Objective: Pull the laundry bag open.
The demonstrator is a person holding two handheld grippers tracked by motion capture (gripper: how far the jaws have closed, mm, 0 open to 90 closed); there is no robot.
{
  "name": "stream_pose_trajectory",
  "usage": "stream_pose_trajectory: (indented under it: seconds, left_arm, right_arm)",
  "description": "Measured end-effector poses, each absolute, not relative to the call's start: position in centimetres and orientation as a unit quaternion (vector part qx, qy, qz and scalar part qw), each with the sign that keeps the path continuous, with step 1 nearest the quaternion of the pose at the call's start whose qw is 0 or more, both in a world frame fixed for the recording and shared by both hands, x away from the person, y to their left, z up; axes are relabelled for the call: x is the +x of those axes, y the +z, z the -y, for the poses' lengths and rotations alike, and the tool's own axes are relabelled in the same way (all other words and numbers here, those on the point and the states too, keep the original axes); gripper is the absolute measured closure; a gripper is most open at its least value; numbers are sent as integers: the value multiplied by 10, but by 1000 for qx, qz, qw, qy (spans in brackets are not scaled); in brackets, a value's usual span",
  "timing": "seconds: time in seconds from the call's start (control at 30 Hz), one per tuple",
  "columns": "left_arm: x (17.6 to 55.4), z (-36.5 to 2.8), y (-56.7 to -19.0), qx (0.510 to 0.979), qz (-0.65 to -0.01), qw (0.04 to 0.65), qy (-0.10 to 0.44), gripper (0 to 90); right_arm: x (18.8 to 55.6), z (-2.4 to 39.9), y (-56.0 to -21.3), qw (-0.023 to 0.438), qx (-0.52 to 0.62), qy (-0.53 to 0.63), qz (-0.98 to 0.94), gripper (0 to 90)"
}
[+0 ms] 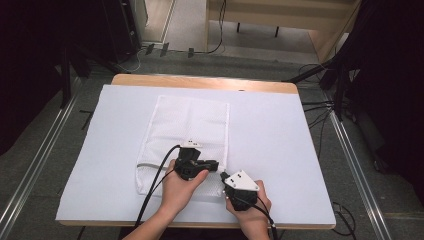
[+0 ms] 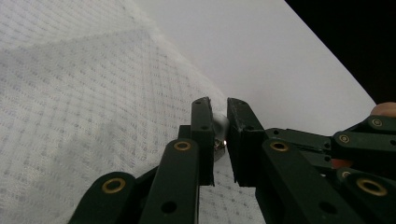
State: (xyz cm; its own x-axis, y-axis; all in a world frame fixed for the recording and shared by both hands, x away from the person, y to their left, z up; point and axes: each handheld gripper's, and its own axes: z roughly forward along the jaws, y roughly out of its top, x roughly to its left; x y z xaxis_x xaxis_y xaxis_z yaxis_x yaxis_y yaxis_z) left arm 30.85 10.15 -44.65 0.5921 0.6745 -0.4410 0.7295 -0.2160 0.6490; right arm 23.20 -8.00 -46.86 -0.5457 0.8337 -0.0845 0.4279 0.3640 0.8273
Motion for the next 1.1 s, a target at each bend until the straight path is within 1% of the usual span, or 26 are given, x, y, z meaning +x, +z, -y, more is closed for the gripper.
stream_pose_trajectory:
  seconds: [0.1,0.13,0.17,0.2,0.27,0.37,0.63,0.83,1.07,1.1]
  left_arm:
    - [310,-103,-449,773,-457,438,-36,801]
    - [311,-104,-451,770,-458,443,-46,765]
    - [312,-103,-452,770,-459,441,-49,765]
    - [312,-103,-452,770,-459,441,-49,770]
    - [313,-104,-453,767,-459,444,-53,828]
    - [312,-104,-453,773,-451,442,-55,871]
    - [309,-107,-452,775,-448,445,-44,879]
    - [308,-119,-450,776,-448,442,-38,880]
    - [306,-144,-451,773,-456,442,-18,880]
    - [305,-152,-450,771,-457,443,-7,880]
  right_arm:
    - [232,80,-468,257,400,395,-786,900]
    - [231,79,-469,258,398,393,-788,900]
    - [231,79,-469,259,397,392,-789,900]
    - [231,79,-469,259,397,392,-789,900]
    - [231,79,-469,259,395,391,-790,900]
    - [231,79,-469,257,396,395,-788,900]
    - [232,83,-464,244,411,406,-779,900]
    - [233,85,-463,243,414,404,-778,900]
    - [233,86,-463,250,412,400,-779,900]
    - [234,87,-463,251,412,398,-780,900]
